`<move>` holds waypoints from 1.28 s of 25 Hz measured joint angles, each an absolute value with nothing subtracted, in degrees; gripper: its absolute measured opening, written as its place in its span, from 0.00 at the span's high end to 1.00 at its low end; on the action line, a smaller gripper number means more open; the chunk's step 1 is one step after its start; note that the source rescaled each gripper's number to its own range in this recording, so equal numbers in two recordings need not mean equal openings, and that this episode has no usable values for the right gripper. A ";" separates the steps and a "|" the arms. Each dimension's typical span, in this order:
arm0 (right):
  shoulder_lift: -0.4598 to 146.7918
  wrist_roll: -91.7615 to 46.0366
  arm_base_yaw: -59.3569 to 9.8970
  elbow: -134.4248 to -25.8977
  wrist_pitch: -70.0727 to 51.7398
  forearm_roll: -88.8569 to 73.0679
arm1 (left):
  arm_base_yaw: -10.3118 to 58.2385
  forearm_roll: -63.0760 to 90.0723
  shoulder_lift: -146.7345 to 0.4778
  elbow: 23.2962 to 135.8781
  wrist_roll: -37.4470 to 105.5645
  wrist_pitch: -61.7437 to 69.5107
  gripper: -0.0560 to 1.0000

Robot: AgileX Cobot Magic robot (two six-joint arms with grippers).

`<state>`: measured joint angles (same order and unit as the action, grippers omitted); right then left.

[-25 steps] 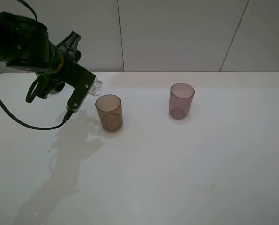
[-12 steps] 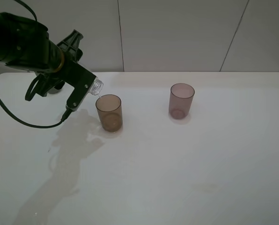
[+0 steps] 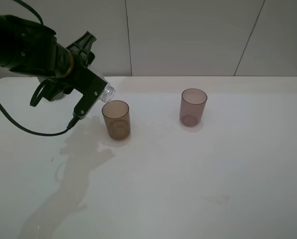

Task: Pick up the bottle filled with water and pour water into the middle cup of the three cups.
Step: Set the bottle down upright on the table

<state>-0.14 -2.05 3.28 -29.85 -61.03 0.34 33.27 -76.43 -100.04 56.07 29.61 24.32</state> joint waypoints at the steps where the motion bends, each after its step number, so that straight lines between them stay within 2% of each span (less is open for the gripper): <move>1: -0.14 -2.05 3.28 -29.85 -61.03 0.34 | 33.33 -76.67 -100.04 56.07 29.61 24.39 0.94; 32: -0.14 -2.05 3.28 -29.85 -61.03 0.34 | 34.35 -84.97 -100.04 56.07 33.33 21.50 0.94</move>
